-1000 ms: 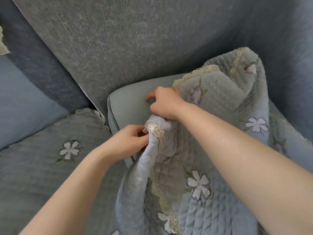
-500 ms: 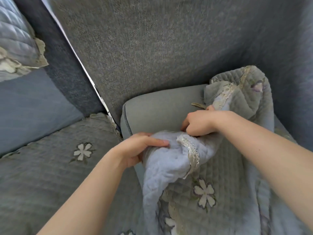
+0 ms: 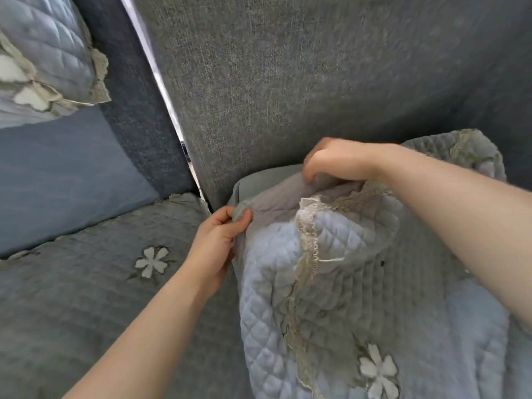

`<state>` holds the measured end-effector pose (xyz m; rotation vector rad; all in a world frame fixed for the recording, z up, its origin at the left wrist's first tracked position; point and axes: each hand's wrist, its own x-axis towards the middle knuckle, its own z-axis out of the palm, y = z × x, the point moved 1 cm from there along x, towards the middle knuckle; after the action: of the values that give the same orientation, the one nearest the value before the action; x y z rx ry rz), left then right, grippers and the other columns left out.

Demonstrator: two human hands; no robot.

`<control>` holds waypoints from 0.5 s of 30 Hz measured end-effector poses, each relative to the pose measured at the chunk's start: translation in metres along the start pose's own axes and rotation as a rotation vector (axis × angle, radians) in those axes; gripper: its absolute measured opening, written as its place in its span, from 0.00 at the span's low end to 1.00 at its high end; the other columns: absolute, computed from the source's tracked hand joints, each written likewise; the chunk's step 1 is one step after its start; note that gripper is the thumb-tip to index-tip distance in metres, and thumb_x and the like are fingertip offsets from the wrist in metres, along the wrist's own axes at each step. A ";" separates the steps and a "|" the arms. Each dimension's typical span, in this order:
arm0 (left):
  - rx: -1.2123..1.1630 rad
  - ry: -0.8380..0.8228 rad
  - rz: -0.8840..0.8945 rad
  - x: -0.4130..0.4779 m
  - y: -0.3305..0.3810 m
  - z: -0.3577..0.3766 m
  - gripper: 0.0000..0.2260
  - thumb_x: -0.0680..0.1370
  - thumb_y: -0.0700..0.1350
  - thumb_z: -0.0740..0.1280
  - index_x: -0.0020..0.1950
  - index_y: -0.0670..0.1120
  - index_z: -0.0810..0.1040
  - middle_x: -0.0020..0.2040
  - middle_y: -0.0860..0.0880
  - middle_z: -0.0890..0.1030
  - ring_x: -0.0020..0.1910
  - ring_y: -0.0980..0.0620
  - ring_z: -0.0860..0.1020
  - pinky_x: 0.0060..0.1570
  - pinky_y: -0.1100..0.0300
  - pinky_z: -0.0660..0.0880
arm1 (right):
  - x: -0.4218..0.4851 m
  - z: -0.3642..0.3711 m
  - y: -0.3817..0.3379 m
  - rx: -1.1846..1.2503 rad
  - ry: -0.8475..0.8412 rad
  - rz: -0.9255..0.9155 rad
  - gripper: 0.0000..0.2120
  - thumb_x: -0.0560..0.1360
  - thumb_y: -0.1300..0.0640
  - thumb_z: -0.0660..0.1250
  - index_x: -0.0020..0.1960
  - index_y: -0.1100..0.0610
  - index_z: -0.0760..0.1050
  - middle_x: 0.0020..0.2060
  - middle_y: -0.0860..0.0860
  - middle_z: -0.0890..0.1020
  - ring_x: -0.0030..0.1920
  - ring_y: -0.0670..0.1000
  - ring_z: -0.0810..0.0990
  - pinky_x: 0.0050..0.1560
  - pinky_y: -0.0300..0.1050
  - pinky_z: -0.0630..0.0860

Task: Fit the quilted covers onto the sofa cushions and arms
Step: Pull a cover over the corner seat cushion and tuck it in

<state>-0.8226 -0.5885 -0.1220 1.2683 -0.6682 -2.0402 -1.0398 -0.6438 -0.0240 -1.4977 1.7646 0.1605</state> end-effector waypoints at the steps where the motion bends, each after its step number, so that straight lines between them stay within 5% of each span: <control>1: -0.027 0.104 0.014 0.003 -0.004 -0.003 0.07 0.72 0.45 0.72 0.35 0.48 0.78 0.42 0.46 0.82 0.46 0.47 0.80 0.48 0.53 0.77 | 0.011 0.000 -0.010 -0.111 0.099 -0.096 0.06 0.67 0.52 0.65 0.36 0.55 0.75 0.23 0.46 0.75 0.26 0.48 0.74 0.25 0.48 0.19; 2: -0.060 0.206 0.013 0.008 -0.006 -0.006 0.09 0.74 0.44 0.71 0.35 0.47 0.76 0.42 0.45 0.81 0.46 0.46 0.79 0.49 0.50 0.76 | 0.023 0.005 -0.020 -0.283 0.210 -0.218 0.04 0.70 0.52 0.65 0.40 0.53 0.75 0.29 0.45 0.77 0.34 0.48 0.76 0.63 0.64 0.49; 5: -0.158 0.424 -0.030 0.024 -0.013 -0.024 0.08 0.77 0.47 0.69 0.41 0.47 0.73 0.48 0.43 0.82 0.51 0.43 0.79 0.56 0.46 0.76 | 0.053 0.041 -0.051 -0.499 0.356 -0.516 0.03 0.77 0.53 0.60 0.50 0.49 0.71 0.44 0.46 0.77 0.46 0.50 0.74 0.56 0.54 0.63; 8: -0.042 0.418 -0.098 0.043 -0.028 -0.040 0.08 0.77 0.52 0.68 0.44 0.48 0.76 0.52 0.41 0.83 0.53 0.42 0.80 0.58 0.43 0.76 | 0.082 0.060 -0.050 -0.556 0.375 -0.447 0.10 0.80 0.49 0.56 0.57 0.52 0.69 0.52 0.55 0.79 0.53 0.58 0.78 0.44 0.49 0.67; 11: -0.025 0.366 -0.099 0.066 -0.044 -0.044 0.06 0.78 0.48 0.66 0.42 0.50 0.79 0.47 0.43 0.83 0.47 0.45 0.81 0.53 0.47 0.77 | 0.104 0.062 -0.039 -0.504 0.417 -0.430 0.09 0.77 0.45 0.61 0.50 0.50 0.73 0.44 0.54 0.80 0.49 0.59 0.79 0.41 0.46 0.66; 15: -0.062 0.291 -0.062 0.082 -0.058 -0.044 0.10 0.80 0.47 0.63 0.57 0.44 0.78 0.54 0.41 0.82 0.56 0.40 0.80 0.59 0.40 0.74 | 0.115 0.058 -0.028 -0.513 0.356 -0.343 0.23 0.75 0.36 0.60 0.30 0.51 0.66 0.29 0.46 0.71 0.34 0.51 0.71 0.34 0.44 0.62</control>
<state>-0.8245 -0.6139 -0.2282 1.5258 -0.4326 -1.8573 -0.9853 -0.7083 -0.1253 -2.2948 1.7814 0.1883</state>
